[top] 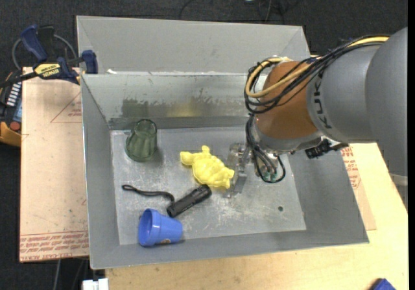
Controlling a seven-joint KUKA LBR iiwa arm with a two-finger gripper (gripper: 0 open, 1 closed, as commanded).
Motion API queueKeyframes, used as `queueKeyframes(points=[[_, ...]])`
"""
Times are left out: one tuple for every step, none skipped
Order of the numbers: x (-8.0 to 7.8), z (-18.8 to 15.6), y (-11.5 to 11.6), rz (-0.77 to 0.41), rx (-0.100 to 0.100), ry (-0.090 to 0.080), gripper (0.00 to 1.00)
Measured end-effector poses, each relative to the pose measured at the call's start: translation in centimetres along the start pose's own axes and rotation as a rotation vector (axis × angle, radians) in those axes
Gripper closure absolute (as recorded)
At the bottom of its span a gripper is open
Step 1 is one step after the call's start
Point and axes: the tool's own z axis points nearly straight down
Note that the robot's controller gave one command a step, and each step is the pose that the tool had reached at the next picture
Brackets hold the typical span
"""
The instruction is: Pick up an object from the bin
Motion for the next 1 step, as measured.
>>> queueKeyframes(points=[[0.01, -1.38, 0.01, 0.0, 0.0, 0.0, 1.0]])
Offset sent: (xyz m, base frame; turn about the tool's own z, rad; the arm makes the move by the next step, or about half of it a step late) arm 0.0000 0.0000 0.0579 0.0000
